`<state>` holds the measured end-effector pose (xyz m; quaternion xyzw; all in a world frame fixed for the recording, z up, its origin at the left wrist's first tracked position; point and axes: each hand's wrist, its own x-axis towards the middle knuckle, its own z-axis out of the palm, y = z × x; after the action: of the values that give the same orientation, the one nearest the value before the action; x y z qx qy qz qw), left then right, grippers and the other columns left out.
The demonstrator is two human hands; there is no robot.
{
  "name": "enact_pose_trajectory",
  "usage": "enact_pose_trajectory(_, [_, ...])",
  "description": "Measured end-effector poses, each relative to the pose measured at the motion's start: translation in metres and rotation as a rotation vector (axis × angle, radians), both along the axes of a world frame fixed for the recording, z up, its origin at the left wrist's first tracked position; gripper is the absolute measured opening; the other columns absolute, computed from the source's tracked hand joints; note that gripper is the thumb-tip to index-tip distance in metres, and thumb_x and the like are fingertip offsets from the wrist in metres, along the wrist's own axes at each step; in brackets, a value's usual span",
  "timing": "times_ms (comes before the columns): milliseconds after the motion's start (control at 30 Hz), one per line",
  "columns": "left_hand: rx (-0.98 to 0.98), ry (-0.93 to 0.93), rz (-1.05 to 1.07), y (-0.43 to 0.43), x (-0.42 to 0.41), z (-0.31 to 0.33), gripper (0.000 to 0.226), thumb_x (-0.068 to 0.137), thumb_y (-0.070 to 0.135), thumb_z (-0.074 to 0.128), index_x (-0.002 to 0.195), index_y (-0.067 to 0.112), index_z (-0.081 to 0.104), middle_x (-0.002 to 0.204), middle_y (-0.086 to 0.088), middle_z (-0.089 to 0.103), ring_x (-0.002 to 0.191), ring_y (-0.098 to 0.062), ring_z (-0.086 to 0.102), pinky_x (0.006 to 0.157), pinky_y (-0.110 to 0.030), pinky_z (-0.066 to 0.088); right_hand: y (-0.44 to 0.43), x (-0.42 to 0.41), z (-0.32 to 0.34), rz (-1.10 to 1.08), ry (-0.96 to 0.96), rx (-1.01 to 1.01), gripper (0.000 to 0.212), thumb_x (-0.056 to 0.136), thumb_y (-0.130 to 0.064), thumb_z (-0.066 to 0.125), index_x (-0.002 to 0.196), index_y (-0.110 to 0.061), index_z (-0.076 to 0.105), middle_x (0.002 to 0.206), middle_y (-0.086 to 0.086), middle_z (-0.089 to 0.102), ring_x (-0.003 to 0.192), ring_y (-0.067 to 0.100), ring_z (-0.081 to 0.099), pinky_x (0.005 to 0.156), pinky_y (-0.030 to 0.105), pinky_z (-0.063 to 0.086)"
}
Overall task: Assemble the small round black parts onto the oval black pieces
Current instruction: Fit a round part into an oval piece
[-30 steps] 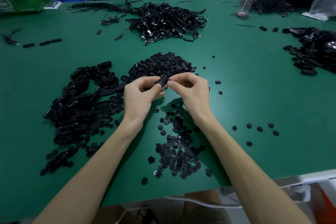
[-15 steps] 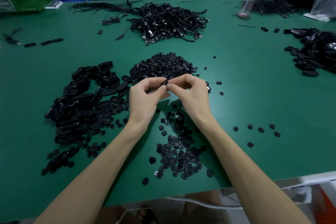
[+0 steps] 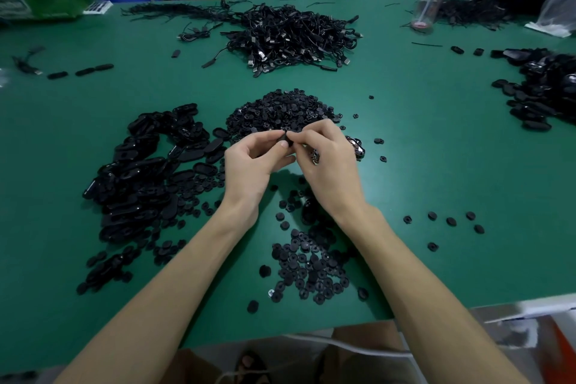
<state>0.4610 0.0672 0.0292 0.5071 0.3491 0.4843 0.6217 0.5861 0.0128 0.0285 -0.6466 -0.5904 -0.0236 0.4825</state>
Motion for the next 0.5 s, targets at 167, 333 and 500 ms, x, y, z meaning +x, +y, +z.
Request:
enact_pose_trajectory(167, [0.001,0.009,0.038,0.0022,-0.0026,0.0001,0.019,0.095,-0.001,0.07,0.113,-0.003,0.07,0.1,-0.015,0.078,0.096,-0.027,0.078,0.083,-0.03,0.062,0.0011,-0.0007,-0.0026,0.083,0.003,-0.024,0.025,0.098,-0.003,0.064,0.117,-0.01,0.077,0.105,0.004,0.061,0.089,0.01,0.057,0.077,0.013,0.043])
enact_pose_trajectory(333, [0.014,0.02,0.025,0.0031,-0.0026,0.0022,0.017,0.094,-0.002,0.071,0.111,-0.004,0.071,0.099,-0.017,0.078,0.093,-0.029,0.078,0.083,-0.034,0.063,-0.0002,0.0001,0.0018,0.099,0.154,-0.026,0.018,0.099,-0.01,0.065,0.113,-0.014,0.076,0.103,0.001,0.062,0.086,-0.001,0.057,0.076,0.009,0.041])
enact_pose_trajectory(500, [0.061,0.063,-0.019,0.0,-0.0003,0.0044,0.018,0.093,-0.001,0.073,0.111,-0.003,0.071,0.096,-0.017,0.077,0.087,-0.026,0.078,0.077,-0.028,0.062,0.0004,0.005,0.0062,0.05,0.363,-0.063,0.014,0.096,-0.015,0.071,0.11,-0.014,0.072,0.092,-0.007,0.071,0.083,0.001,0.065,0.074,0.013,0.046])
